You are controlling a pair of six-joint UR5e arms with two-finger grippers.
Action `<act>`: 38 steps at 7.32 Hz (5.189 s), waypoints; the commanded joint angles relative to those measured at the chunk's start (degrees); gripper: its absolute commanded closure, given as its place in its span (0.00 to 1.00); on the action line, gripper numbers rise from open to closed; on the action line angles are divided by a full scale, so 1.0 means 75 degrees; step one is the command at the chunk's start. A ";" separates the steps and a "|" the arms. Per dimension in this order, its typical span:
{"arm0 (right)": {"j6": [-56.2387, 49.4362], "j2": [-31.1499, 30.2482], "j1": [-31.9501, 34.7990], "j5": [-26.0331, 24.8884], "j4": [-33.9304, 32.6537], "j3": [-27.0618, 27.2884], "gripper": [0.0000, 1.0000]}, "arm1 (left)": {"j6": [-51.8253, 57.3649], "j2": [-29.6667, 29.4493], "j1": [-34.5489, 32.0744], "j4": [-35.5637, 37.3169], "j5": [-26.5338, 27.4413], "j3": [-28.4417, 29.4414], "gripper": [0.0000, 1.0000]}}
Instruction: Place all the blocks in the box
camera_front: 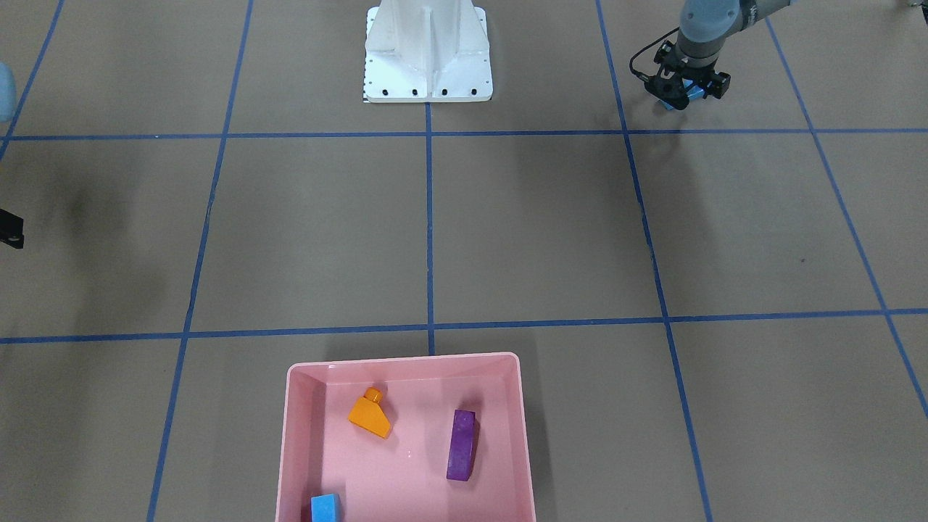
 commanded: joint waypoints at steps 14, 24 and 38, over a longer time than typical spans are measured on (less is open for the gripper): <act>-0.3660 -0.2758 0.1829 -0.0096 0.0087 -0.0161 0.00 | -0.0641 0.0587 -0.0940 0.0191 -0.1435 -0.1591 1.00; -0.6159 -0.3970 0.1817 -0.0107 0.0308 -0.1704 0.00 | -0.0792 -0.5384 -0.4848 0.3907 -0.2438 -0.0834 1.00; -0.5889 -0.4050 0.1793 0.0514 0.1329 -0.2493 0.25 | -0.1027 -0.6609 -0.5740 0.3778 -0.2977 0.0024 1.00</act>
